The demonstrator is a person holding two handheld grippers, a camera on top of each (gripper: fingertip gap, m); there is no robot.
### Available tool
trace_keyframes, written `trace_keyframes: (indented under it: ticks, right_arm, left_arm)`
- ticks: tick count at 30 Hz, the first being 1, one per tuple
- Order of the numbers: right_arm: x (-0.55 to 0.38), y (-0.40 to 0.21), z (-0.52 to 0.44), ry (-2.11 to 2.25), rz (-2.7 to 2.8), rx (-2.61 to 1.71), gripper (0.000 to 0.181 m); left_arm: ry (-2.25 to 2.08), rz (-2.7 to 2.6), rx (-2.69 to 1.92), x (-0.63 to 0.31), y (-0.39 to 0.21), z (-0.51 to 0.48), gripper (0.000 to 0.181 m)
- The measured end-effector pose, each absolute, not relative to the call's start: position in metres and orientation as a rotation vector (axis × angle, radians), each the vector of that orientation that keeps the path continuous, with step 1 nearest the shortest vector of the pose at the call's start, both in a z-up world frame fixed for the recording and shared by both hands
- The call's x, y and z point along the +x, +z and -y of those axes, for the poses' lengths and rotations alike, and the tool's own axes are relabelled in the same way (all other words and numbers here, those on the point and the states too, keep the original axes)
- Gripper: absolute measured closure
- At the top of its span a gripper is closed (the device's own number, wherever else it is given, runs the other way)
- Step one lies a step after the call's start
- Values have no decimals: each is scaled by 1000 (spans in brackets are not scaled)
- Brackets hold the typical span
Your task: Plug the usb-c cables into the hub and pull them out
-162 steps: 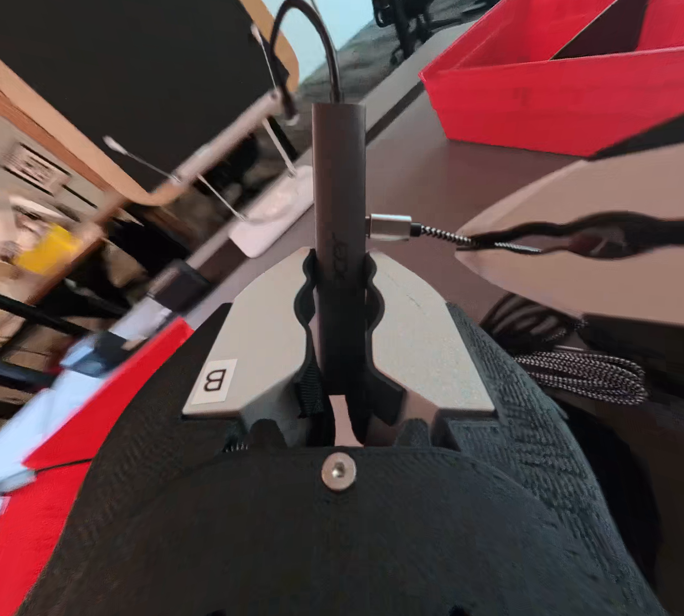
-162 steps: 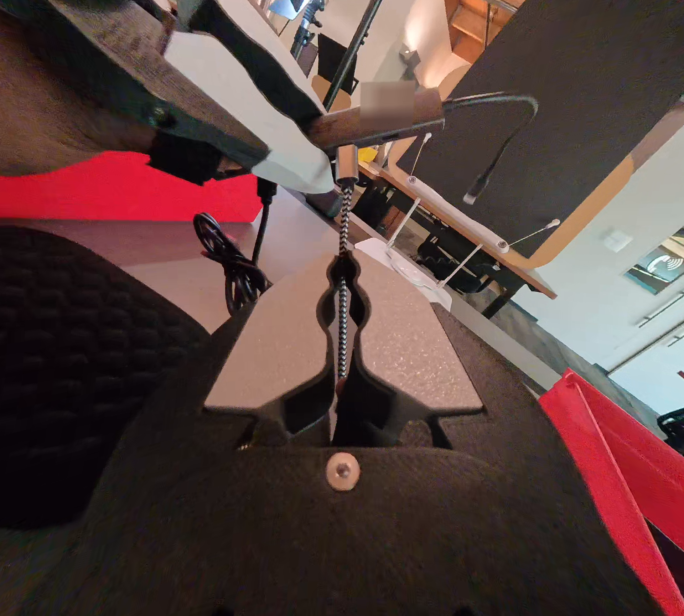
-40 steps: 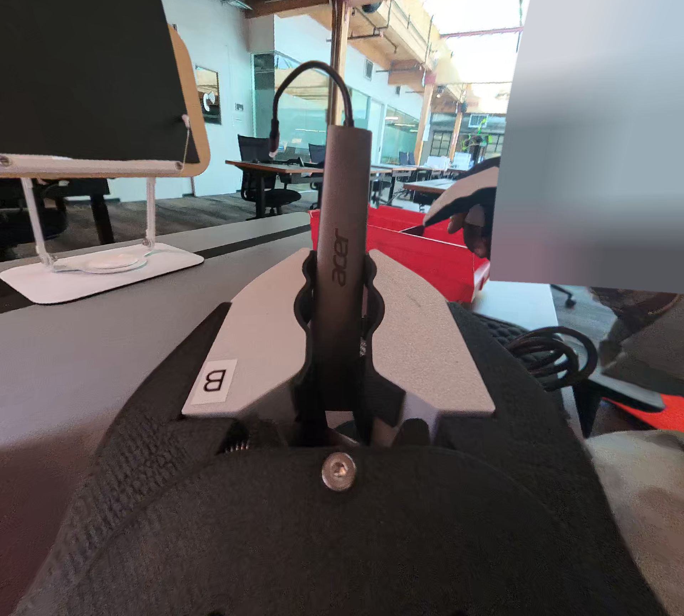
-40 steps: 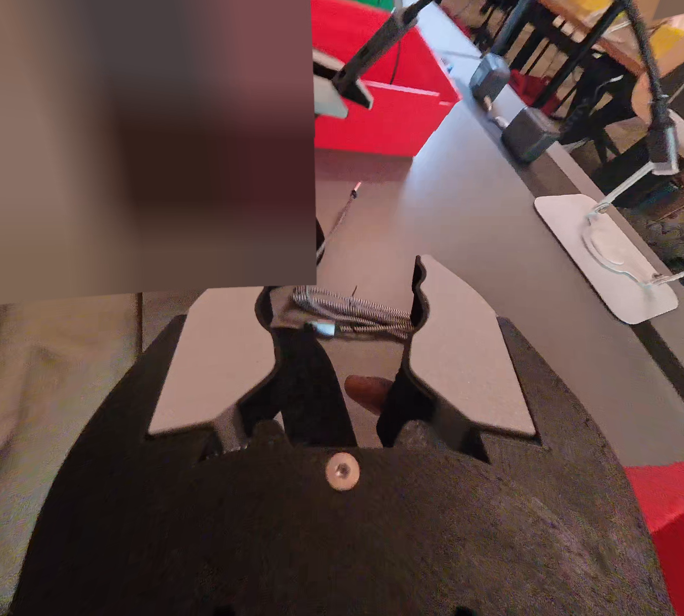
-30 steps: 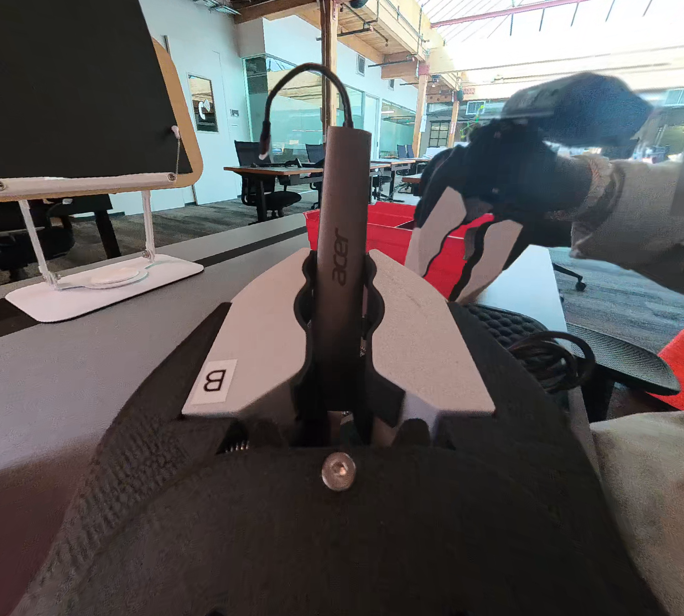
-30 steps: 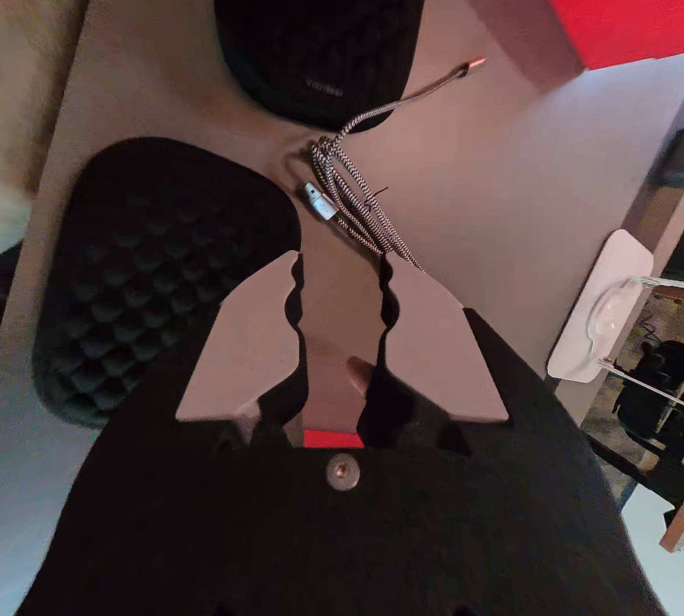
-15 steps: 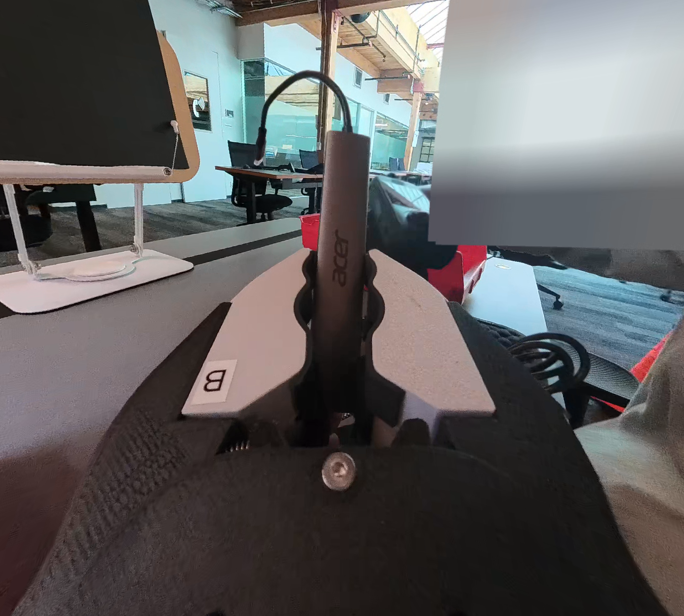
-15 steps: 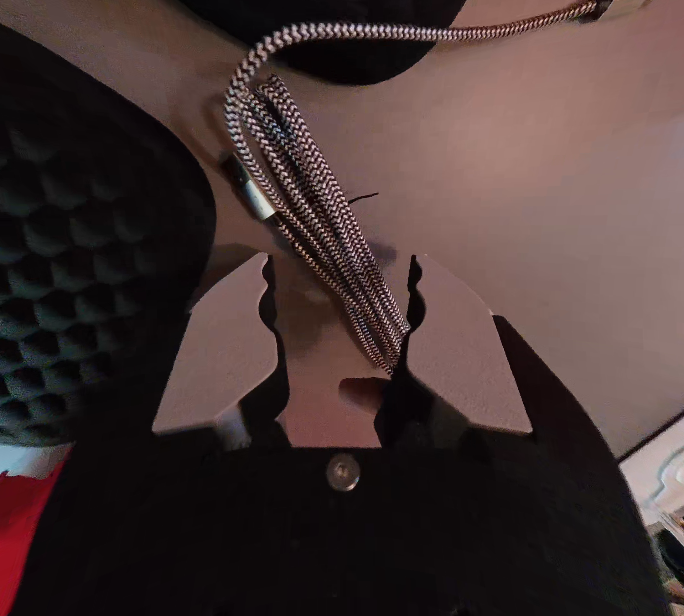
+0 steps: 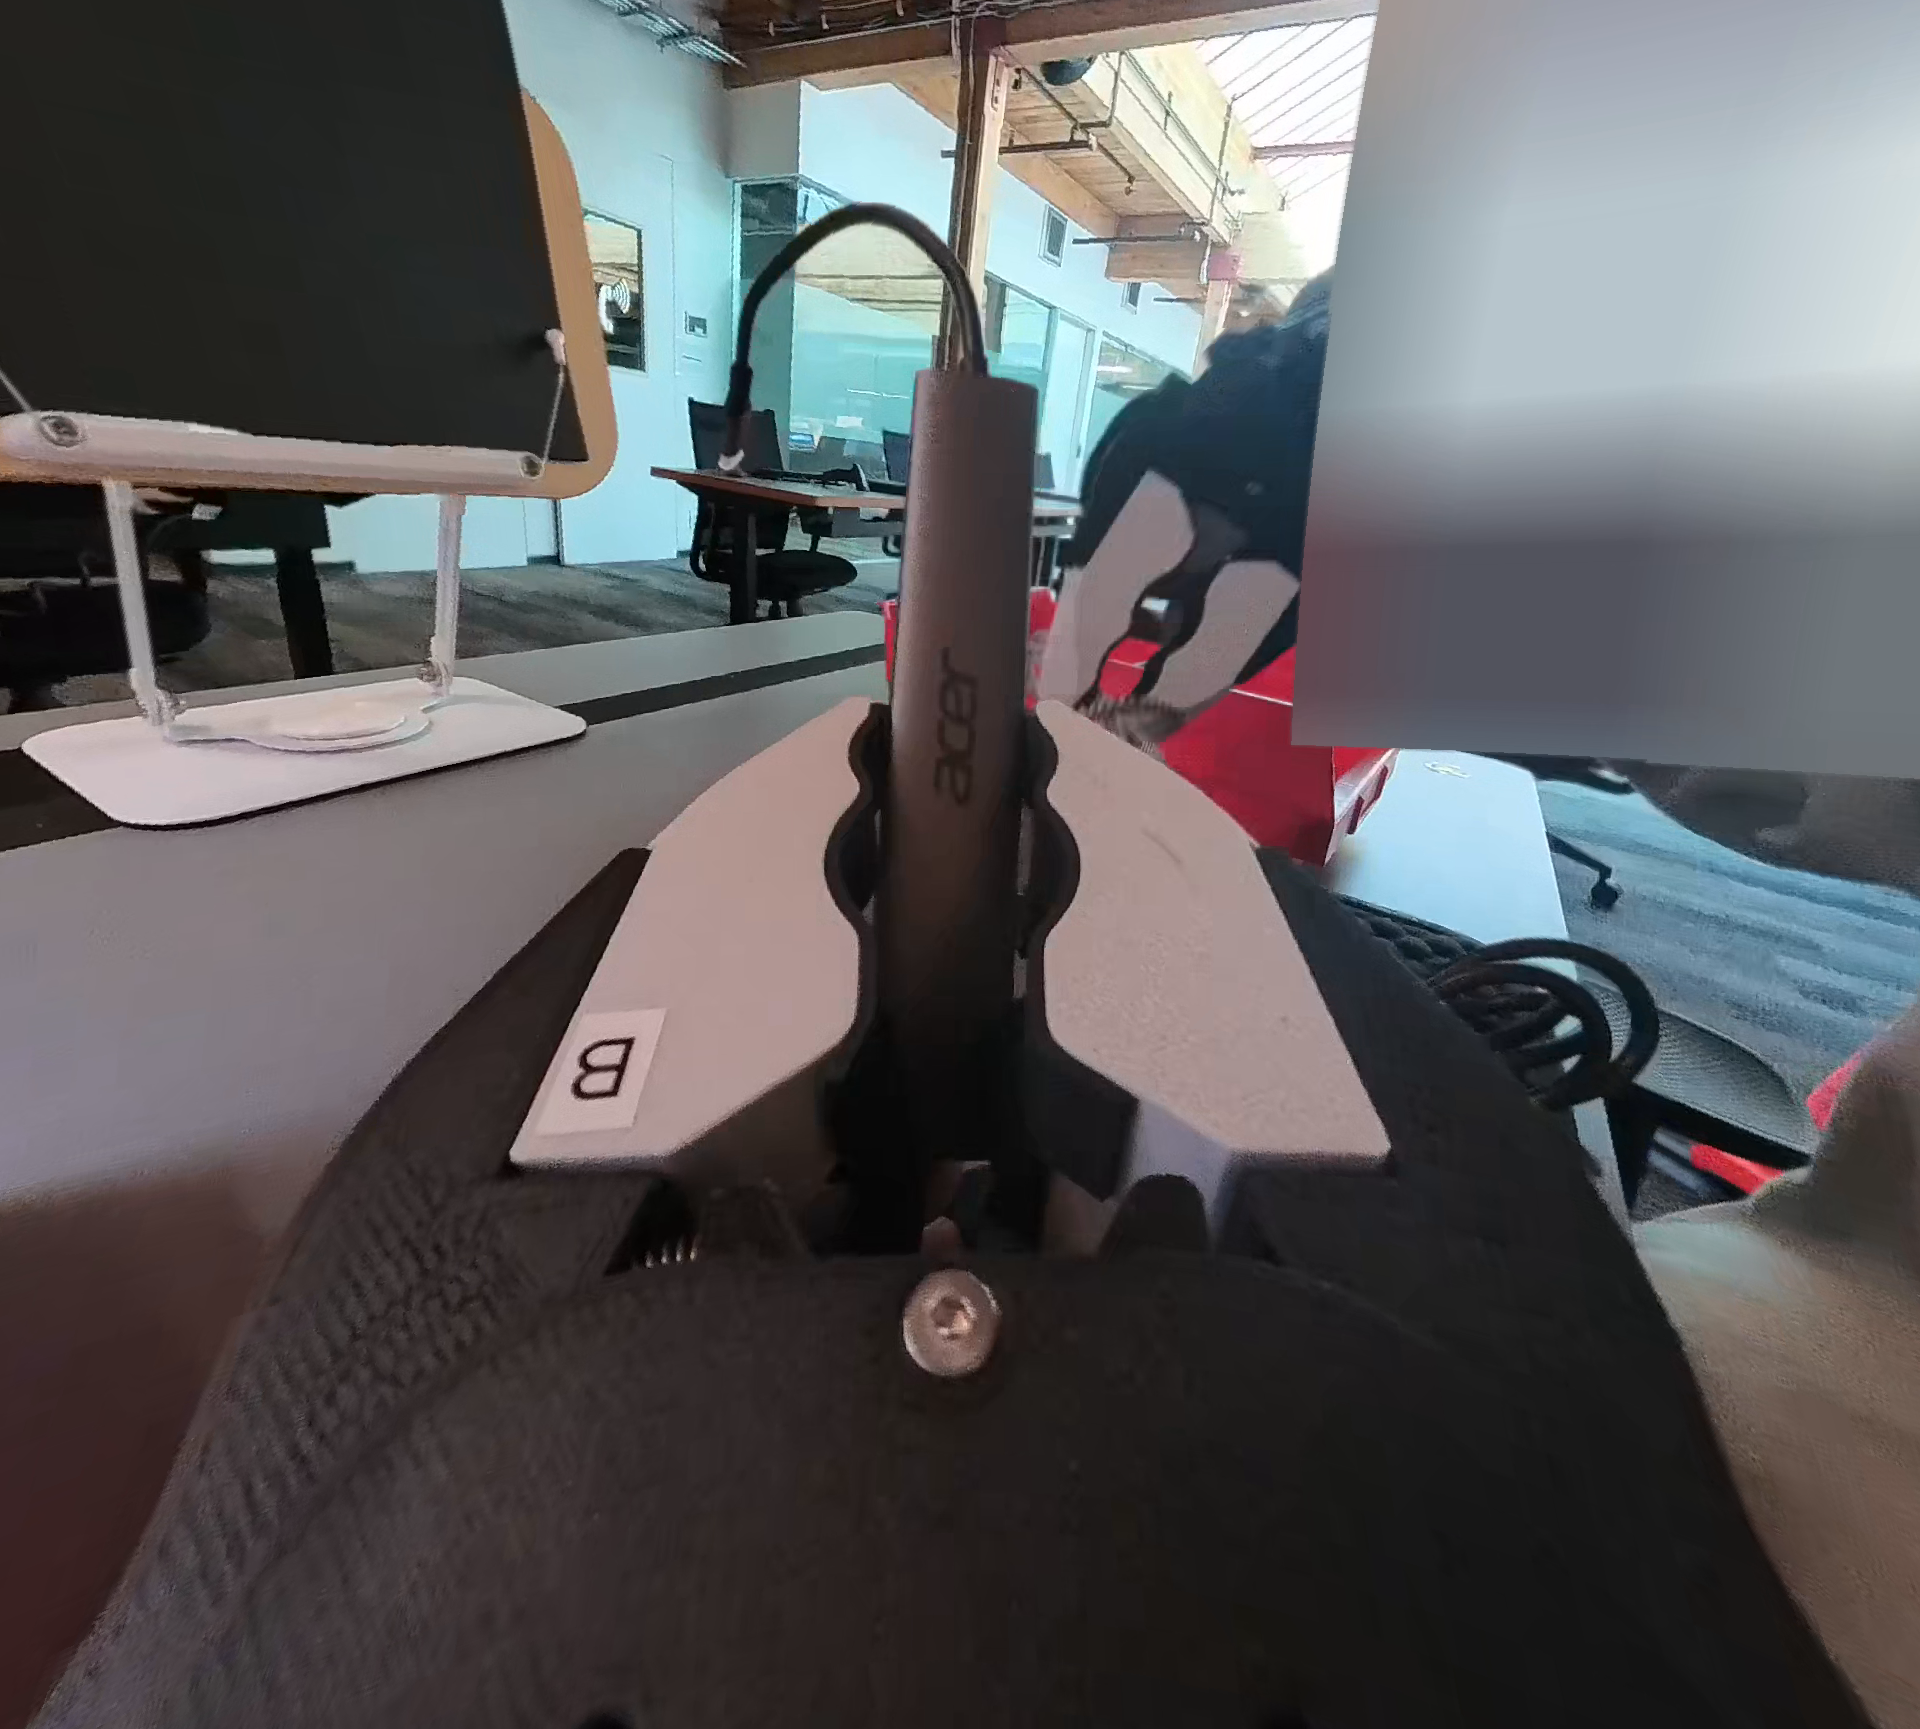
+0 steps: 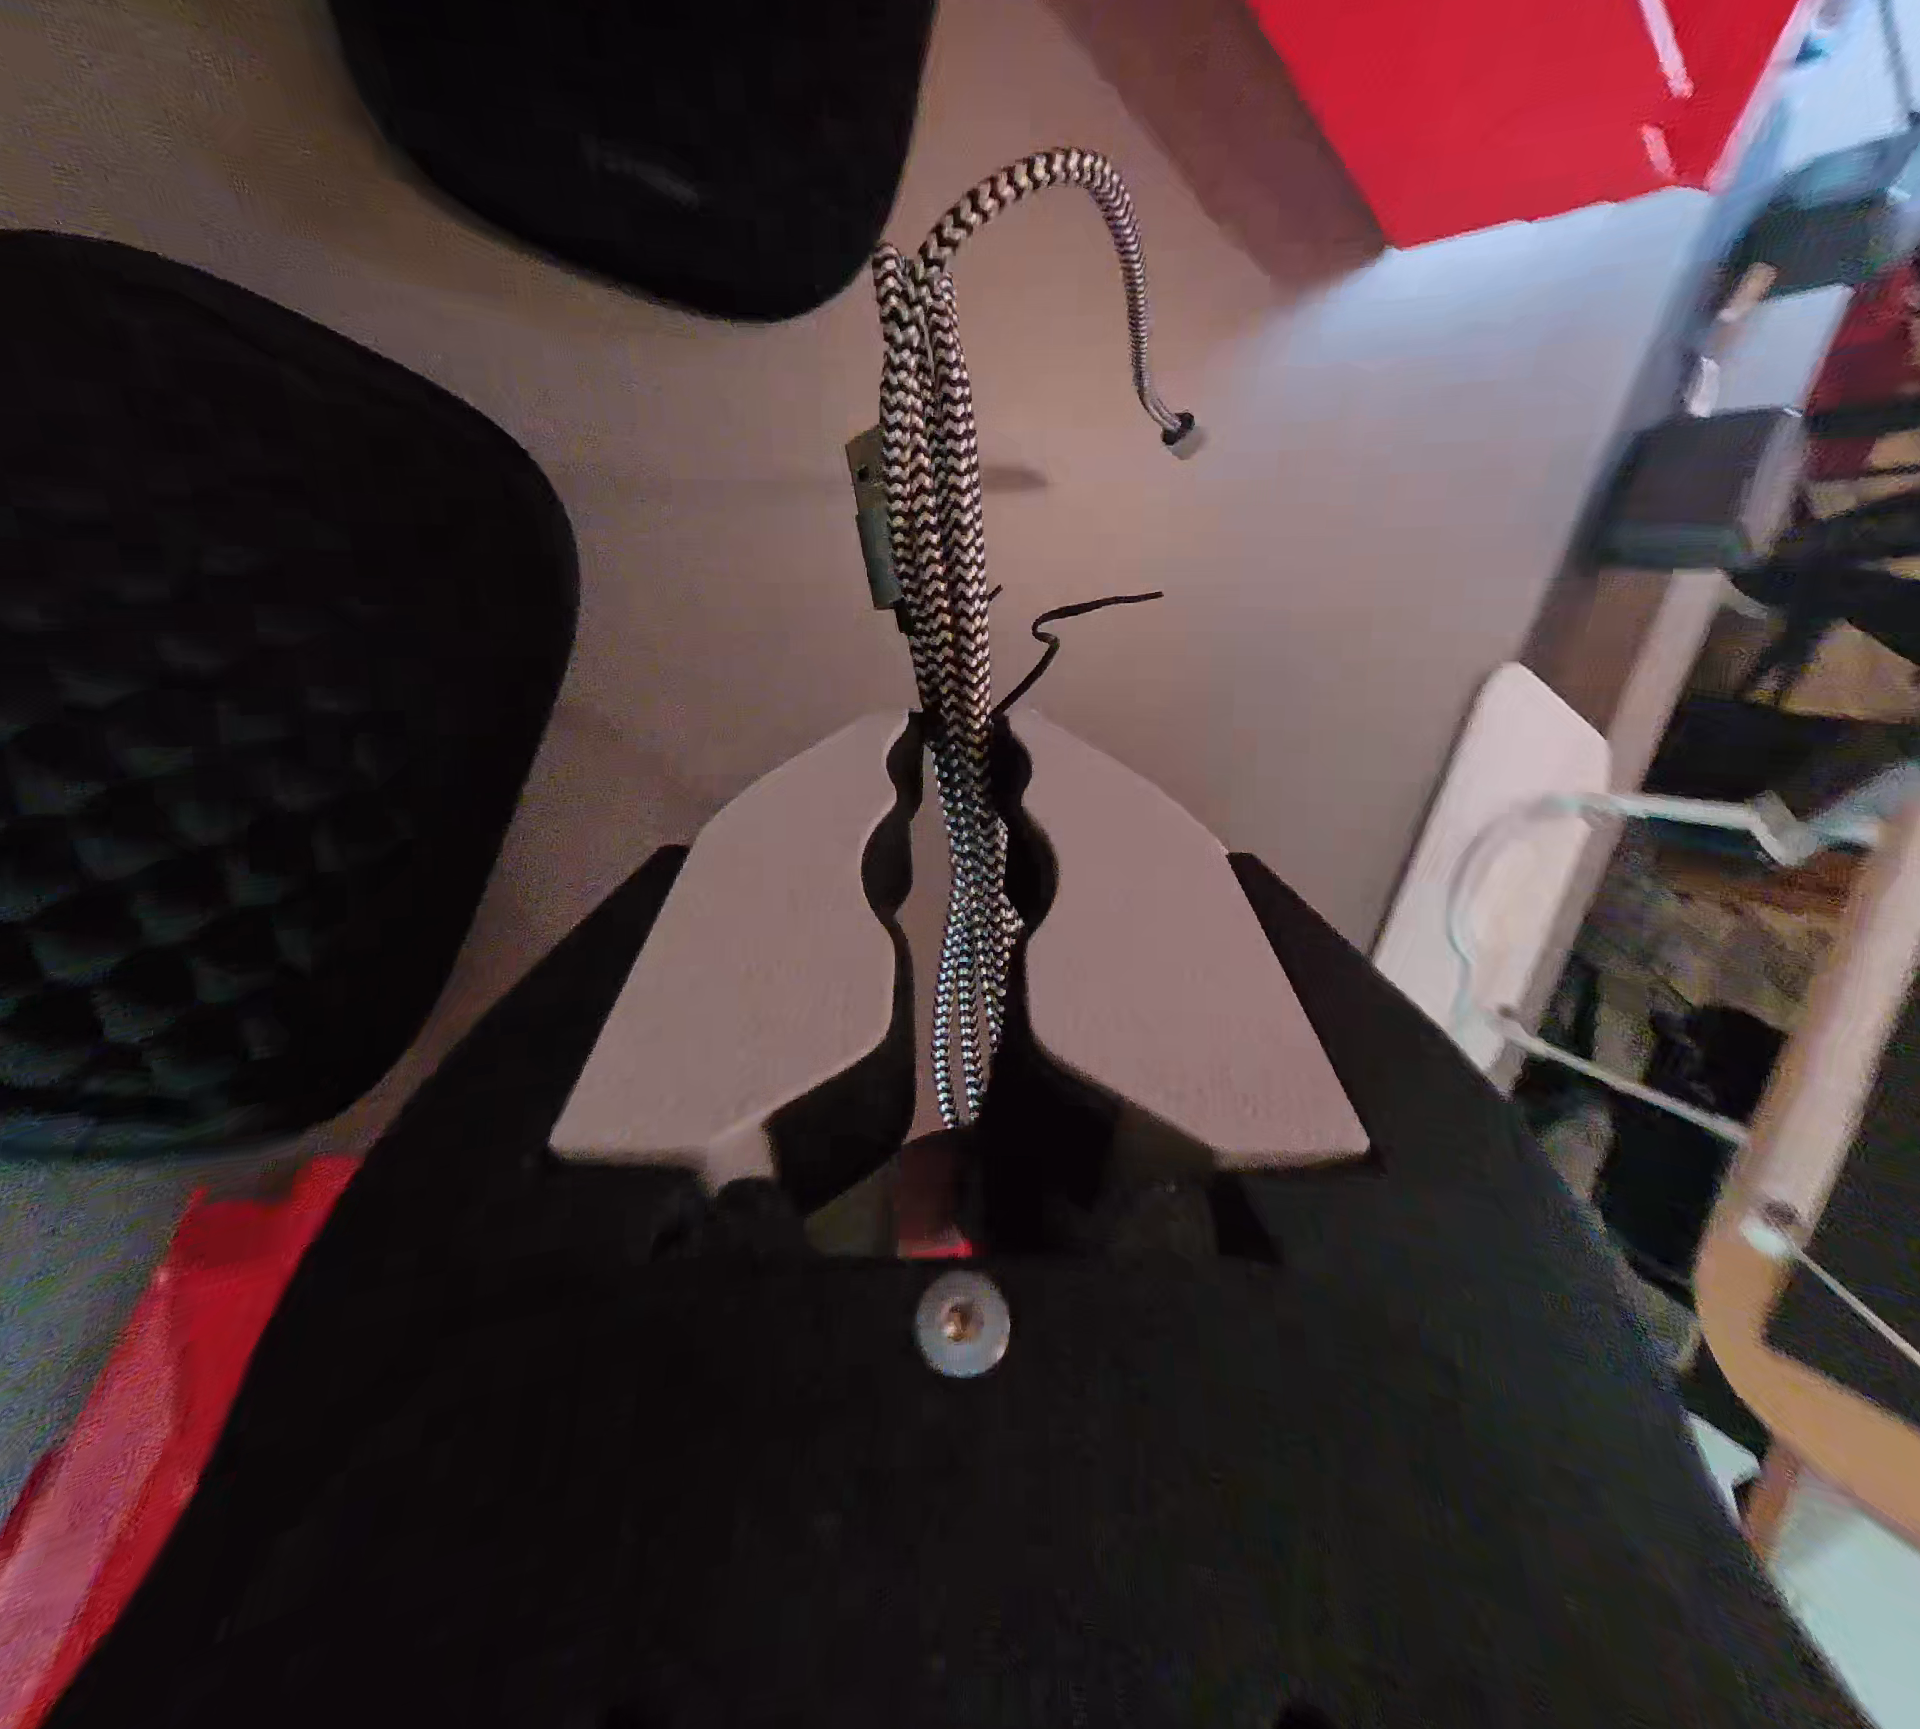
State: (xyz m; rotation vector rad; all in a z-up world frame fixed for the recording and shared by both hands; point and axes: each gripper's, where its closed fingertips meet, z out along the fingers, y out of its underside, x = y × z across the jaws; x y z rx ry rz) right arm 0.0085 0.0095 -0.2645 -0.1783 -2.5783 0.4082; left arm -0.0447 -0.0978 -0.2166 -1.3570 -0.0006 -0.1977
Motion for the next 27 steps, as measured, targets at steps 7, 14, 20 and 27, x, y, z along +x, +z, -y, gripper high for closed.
trace_keyframes:
  ticks: [7, 14, 20, 27]
  right_arm:
    - [83, -171, -85, 313, 2130, -502, 169]
    - [161, -193, -130, 267, 2009, -703, 169]
    - [175, -278, -164, 157, 2141, -915, 137]
    - [156, -171, -129, 656, 1579, -837, 121]
  left_arm:
    - [-117, 17, -1298, -52, -211, 110, 159]
    - [-117, 36, -1320, -53, -213, 110, 159]
    - [-41, -20, -1356, -49, -212, 103, 158]
    - [-38, -100, -1408, -39, -214, 92, 158]
